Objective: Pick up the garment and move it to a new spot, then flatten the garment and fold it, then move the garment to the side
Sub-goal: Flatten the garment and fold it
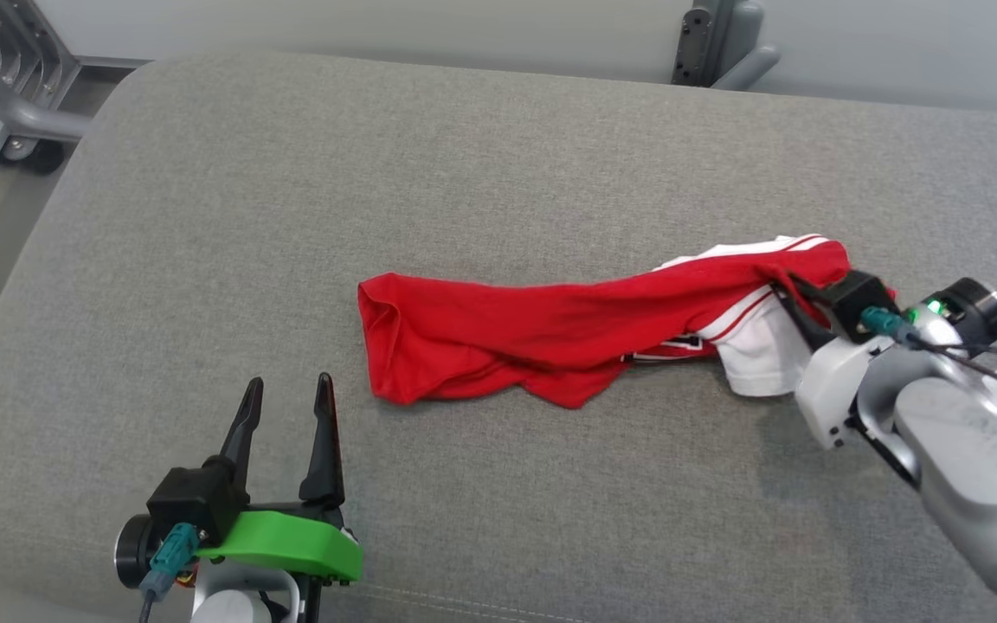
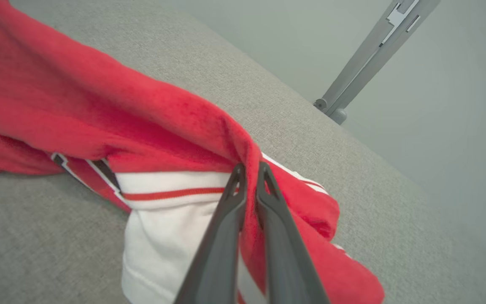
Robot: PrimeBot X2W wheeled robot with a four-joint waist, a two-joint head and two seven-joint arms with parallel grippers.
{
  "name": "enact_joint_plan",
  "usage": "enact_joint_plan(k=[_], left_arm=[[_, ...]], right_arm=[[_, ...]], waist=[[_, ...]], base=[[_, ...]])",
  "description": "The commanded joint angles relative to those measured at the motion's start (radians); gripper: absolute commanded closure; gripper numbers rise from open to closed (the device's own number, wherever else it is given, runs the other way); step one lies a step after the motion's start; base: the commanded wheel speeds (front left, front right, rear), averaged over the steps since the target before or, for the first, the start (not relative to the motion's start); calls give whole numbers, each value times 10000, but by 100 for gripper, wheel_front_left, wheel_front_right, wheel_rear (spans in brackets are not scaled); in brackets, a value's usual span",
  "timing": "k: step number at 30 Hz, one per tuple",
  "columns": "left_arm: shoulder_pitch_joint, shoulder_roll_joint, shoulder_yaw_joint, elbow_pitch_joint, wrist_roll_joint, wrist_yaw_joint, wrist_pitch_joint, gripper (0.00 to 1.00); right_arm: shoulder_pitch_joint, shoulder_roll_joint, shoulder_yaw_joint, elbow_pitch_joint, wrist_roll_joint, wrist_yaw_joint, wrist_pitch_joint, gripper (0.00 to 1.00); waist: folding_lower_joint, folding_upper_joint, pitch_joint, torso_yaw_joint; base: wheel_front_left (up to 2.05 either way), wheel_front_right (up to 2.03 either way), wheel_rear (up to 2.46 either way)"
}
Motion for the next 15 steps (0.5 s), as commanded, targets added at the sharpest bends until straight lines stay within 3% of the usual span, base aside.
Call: enact_joint_plan(k=[1,4,6,7,8,11,15], left_arm=[[-181,-72,14,-20,75,-56,-29,0],[-233,-125,47,12,77,-102,-27,0],[-288,-151,48,35,90,-143,-27,0],[-288,-151,48,35,90,-143,-27,0],[-319,-163,51,42,108,-157,-27,0],[-332,-193,71,53,127,-143,-27,0],[-246,-216,91,-15,159,-135,-27,0]], right_arm=[[-583,-458,312,174,330,-19,222,100],[-1239,-767,783,520,786,-19,508,100],[-1607,-882,1058,816,1070,-19,568,62],[-1607,-882,1058,816,1070,-19,568,62],[-1788,-892,1179,961,1161,-19,531,0],[-2170,-824,1426,1288,1367,-20,230,0],[-2385,-844,993,1568,1584,-20,-466,0]], waist=[[0,0,366,447],[0,0,558,699],[0,0,653,822],[0,0,653,822],[0,0,684,860],[0,0,704,875],[0,0,621,657]], base=[[0,0,0],[0,0,0],[0,0,0],[0,0,0],[0,0,0],[0,0,0],[0,0,0]])
